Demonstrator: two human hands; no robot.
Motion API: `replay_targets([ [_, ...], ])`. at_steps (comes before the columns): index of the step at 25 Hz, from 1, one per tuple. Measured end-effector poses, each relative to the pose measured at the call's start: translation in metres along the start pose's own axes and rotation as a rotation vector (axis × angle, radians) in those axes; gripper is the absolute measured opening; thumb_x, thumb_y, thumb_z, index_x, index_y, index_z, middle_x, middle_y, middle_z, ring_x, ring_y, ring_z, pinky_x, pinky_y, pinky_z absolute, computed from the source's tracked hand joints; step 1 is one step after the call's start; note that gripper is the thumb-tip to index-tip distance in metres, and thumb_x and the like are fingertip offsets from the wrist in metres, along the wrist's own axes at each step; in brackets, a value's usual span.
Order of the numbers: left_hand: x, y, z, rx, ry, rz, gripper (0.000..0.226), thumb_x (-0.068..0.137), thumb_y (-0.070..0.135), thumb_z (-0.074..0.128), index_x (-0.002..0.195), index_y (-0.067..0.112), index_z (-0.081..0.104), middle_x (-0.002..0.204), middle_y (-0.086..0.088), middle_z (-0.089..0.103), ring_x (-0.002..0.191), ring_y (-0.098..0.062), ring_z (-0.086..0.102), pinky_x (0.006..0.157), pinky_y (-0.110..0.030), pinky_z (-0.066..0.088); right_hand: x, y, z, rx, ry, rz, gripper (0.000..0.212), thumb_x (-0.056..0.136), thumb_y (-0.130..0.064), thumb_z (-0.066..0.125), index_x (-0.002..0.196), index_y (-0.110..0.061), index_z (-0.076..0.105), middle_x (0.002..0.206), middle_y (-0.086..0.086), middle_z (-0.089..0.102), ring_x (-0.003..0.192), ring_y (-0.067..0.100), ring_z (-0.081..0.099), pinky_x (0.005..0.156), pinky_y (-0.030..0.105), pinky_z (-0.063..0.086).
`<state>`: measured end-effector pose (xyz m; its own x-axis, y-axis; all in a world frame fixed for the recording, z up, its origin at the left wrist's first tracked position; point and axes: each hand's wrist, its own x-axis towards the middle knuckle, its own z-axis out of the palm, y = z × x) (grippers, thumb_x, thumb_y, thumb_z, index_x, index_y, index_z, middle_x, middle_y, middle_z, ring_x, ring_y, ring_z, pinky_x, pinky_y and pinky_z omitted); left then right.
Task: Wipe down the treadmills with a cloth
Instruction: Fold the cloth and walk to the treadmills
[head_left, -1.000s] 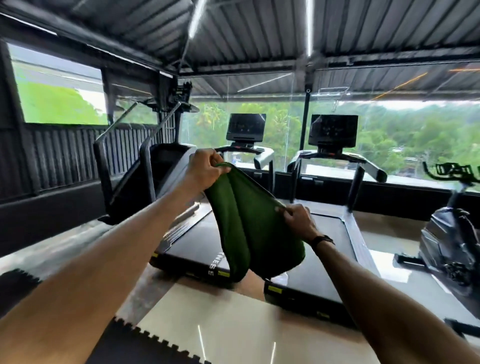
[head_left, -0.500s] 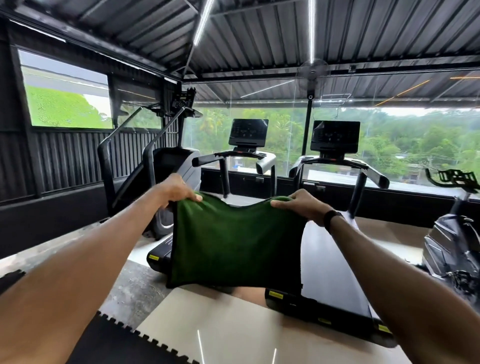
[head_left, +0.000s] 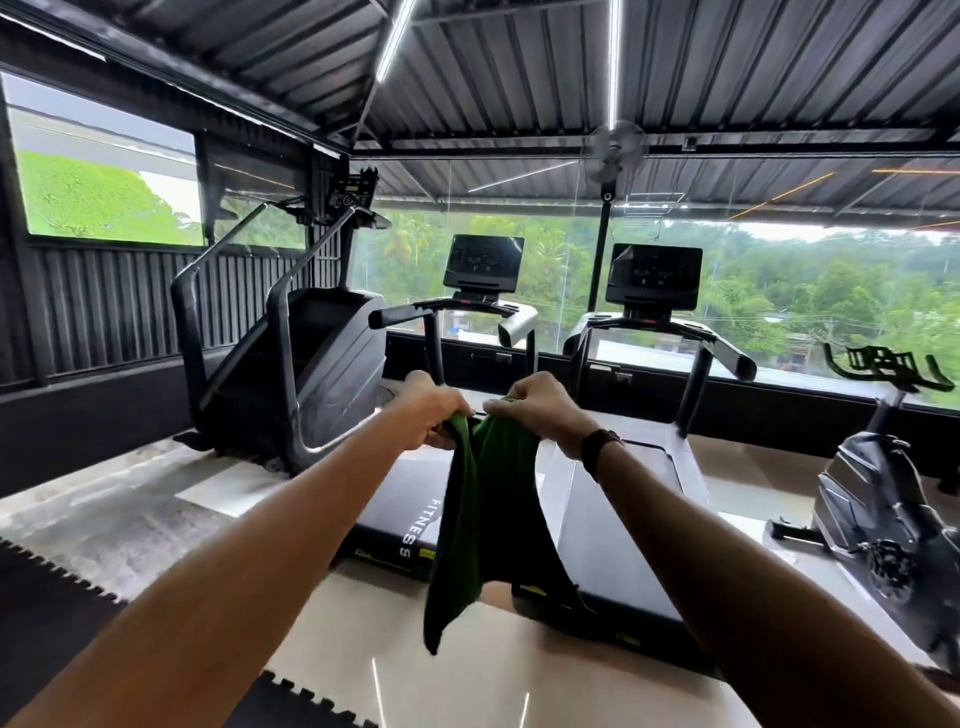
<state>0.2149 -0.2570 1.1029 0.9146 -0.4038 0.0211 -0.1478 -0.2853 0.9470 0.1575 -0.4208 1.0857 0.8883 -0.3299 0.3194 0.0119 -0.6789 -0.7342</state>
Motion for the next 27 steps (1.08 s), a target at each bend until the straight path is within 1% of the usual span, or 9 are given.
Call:
replay_targets([
  [3,-0.001,0.006,0.021,-0.142,-0.053,0.025,0.017,0.091,-0.004,0.057,0.107,-0.01,0.052,0.085,-0.023,0.062,0.057,-0.031,0.069,0.043,-0.035,0.055,0.0,-0.004,0.006,0.047,-0.018,-0.04,0.04,0.092,-0.031,0.07,0.079,0.007,0.066,0.069,0.01,0.054,0.063,0.017,0.051,0.054,0.027,0.043],
  [8,0.0,0.015,0.026,-0.195,-0.072,0.063,0.014,0.087,-0.01,0.05,0.1,-0.015,0.055,0.08,-0.029,0.064,0.055,-0.04,0.069,0.052,-0.044,0.06,-0.003,0.001,-0.011,0.089,-0.159,-0.055,0.032,0.097,-0.025,0.063,0.094,0.006,0.072,0.08,0.015,0.061,0.075,0.022,0.056,0.069,0.035,0.047],
  [11,0.0,0.017,0.028,-0.163,-0.061,0.107,0.01,0.085,-0.01,0.052,0.091,-0.013,0.059,0.075,-0.028,0.065,0.055,-0.039,0.069,0.056,-0.046,0.061,-0.007,-0.004,-0.017,0.105,-0.233,-0.013,0.026,0.096,-0.018,0.065,0.1,0.007,0.071,0.079,0.011,0.061,0.071,0.017,0.059,0.065,0.028,0.051],
  [14,0.001,0.019,0.027,-0.103,-0.079,0.152,0.014,0.08,-0.01,0.048,0.087,-0.009,0.06,0.067,-0.025,0.065,0.055,-0.035,0.069,0.068,-0.054,0.061,-0.013,-0.01,-0.024,-0.079,-0.255,-0.028,0.021,0.087,-0.014,0.074,0.098,0.004,0.071,0.072,0.002,0.059,0.062,0.006,0.056,0.055,0.02,0.048],
  [17,0.004,0.017,0.028,0.145,-0.024,0.333,0.035,0.078,0.0,0.054,0.113,0.004,0.061,0.082,-0.015,0.074,0.078,-0.03,0.072,0.081,-0.043,0.06,-0.017,-0.014,-0.031,-0.151,-0.203,-0.081,0.015,0.085,0.001,0.065,0.096,0.002,0.074,0.079,0.009,0.063,0.069,0.013,0.058,0.059,0.023,0.049],
  [19,0.005,0.012,0.026,0.367,0.024,0.501,0.039,0.075,0.003,0.063,0.111,0.019,0.063,0.083,-0.001,0.07,0.082,-0.02,0.065,0.076,-0.029,0.052,-0.02,-0.017,-0.036,-0.144,-0.184,-0.116,0.025,0.084,0.008,0.057,0.099,0.001,0.076,0.081,0.007,0.065,0.066,0.009,0.056,0.058,0.019,0.046],
  [23,0.009,-0.002,0.029,0.121,-0.23,0.452,0.029,0.073,-0.01,0.065,0.084,0.016,0.064,0.074,-0.002,0.062,0.07,-0.013,0.057,0.064,-0.02,0.043,-0.028,-0.025,-0.048,-0.112,-0.147,-0.198,0.029,0.084,0.014,0.053,0.1,0.004,0.075,0.08,0.004,0.067,0.058,-0.001,0.053,0.056,0.014,0.041],
  [25,0.012,-0.007,0.03,0.065,-0.274,0.461,0.026,0.075,-0.008,0.073,0.083,0.014,0.062,0.073,-0.003,0.062,0.068,-0.011,0.057,0.064,-0.017,0.043,-0.031,-0.024,-0.054,-0.098,-0.105,-0.209,0.029,0.083,0.016,0.051,0.097,0.006,0.074,0.076,0.0,0.066,0.056,-0.007,0.056,0.055,0.011,0.041],
  [27,0.013,-0.011,0.032,0.079,-0.369,0.491,0.02,0.077,0.002,0.079,0.081,0.013,0.062,0.073,-0.006,0.062,0.071,-0.016,0.059,0.072,-0.023,0.047,-0.032,-0.019,-0.06,-0.073,-0.021,-0.224,0.032,0.08,0.015,0.052,0.091,-0.003,0.076,0.08,0.002,0.07,0.065,-0.004,0.061,0.063,0.016,0.047],
])
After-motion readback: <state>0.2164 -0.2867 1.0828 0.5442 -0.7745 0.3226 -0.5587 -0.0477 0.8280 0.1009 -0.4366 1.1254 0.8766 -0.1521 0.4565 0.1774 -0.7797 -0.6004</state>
